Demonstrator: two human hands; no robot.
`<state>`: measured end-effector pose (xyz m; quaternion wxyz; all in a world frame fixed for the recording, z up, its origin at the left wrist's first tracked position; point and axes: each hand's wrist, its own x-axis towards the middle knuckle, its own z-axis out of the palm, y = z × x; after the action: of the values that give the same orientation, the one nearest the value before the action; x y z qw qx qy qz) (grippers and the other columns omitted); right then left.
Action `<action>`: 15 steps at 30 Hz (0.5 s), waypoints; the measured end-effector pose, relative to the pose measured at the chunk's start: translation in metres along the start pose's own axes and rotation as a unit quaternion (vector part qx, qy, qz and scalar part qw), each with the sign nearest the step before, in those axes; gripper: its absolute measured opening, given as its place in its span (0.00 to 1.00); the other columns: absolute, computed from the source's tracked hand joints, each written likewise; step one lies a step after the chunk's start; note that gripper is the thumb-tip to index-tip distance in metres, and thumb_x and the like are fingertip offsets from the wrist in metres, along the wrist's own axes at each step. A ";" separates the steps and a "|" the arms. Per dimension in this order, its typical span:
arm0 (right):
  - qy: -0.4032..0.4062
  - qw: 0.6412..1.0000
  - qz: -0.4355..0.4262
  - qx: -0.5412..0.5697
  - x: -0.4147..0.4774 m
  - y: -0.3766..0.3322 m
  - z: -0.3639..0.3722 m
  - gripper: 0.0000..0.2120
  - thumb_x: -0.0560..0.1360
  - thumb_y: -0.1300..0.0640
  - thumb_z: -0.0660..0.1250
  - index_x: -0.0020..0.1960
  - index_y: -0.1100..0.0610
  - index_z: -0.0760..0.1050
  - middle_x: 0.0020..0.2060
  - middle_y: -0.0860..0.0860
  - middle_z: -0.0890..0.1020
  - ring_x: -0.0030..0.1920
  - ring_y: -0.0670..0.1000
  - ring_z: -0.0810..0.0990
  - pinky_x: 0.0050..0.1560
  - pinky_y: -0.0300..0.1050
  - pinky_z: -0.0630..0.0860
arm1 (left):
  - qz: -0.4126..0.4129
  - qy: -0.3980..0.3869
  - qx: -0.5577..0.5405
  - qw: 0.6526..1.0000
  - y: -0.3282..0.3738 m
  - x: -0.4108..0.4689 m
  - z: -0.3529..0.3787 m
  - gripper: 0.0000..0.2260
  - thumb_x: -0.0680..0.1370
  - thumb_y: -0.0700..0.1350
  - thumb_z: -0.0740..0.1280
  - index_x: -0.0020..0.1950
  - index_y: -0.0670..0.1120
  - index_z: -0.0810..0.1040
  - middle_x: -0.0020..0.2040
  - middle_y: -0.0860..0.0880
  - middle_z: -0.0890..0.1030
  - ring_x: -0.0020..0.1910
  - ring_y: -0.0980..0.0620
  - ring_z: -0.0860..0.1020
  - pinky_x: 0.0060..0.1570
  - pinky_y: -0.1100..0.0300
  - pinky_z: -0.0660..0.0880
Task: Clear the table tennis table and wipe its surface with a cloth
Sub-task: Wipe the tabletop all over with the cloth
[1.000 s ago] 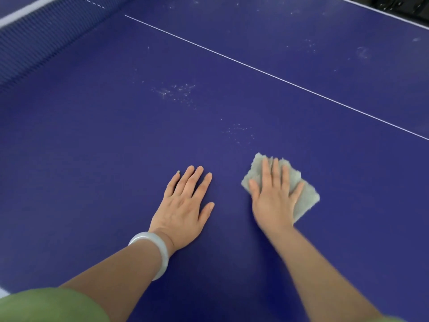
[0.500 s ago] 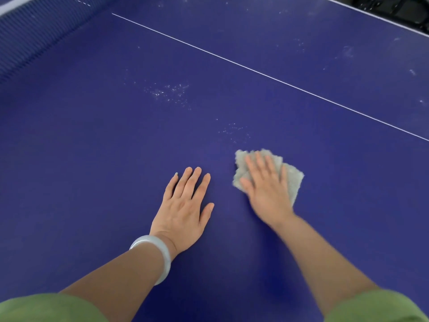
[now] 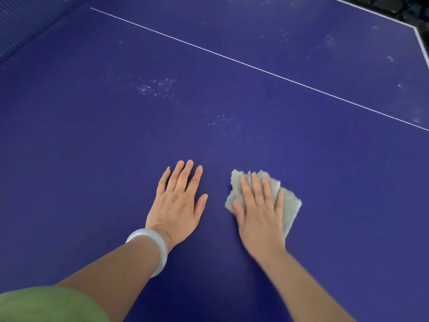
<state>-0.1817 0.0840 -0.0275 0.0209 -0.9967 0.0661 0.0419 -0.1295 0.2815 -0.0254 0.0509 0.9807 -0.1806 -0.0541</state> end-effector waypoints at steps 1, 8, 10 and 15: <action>-0.004 1.000 0.018 -0.005 0.017 0.018 -0.002 0.28 0.83 0.43 0.38 0.81 0.49 0.46 0.80 0.47 0.50 0.80 0.51 0.45 0.77 0.61 0.47 | -0.001 0.001 0.001 1.000 0.000 0.000 0.000 0.30 0.81 0.59 0.41 0.80 0.47 0.54 0.80 0.46 0.56 0.79 0.46 0.51 0.78 0.47 0.50; 0.023 0.993 0.109 0.028 0.016 0.019 -0.004 0.27 0.84 0.45 0.40 0.81 0.51 0.44 0.80 0.49 0.49 0.80 0.53 0.43 0.77 0.61 0.44 | -0.001 0.010 -0.001 1.000 0.000 -0.002 0.000 0.30 0.81 0.58 0.43 0.80 0.46 0.55 0.80 0.45 0.57 0.79 0.46 0.53 0.77 0.46 0.51; 0.018 0.999 -0.037 0.011 -0.027 0.010 0.003 0.27 0.84 0.44 0.39 0.81 0.50 0.47 0.80 0.47 0.51 0.80 0.52 0.46 0.77 0.58 0.46 | -0.001 0.015 -0.004 1.000 -0.001 -0.002 0.001 0.29 0.81 0.58 0.44 0.80 0.46 0.57 0.79 0.45 0.58 0.79 0.46 0.54 0.77 0.46 0.52; 0.003 1.000 0.025 0.017 -0.014 0.115 -0.006 0.28 0.82 0.43 0.40 0.81 0.49 0.51 0.80 0.46 0.55 0.80 0.50 0.49 0.77 0.58 0.48 | -0.005 0.017 0.001 1.000 0.001 -0.002 -0.001 0.29 0.81 0.58 0.44 0.79 0.46 0.58 0.79 0.44 0.60 0.78 0.45 0.57 0.77 0.45 0.54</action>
<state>-0.2105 -0.0281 -0.0243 0.0369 -0.9944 0.0918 0.0379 -0.1316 0.2813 -0.0245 0.0523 0.9826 -0.1744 -0.0378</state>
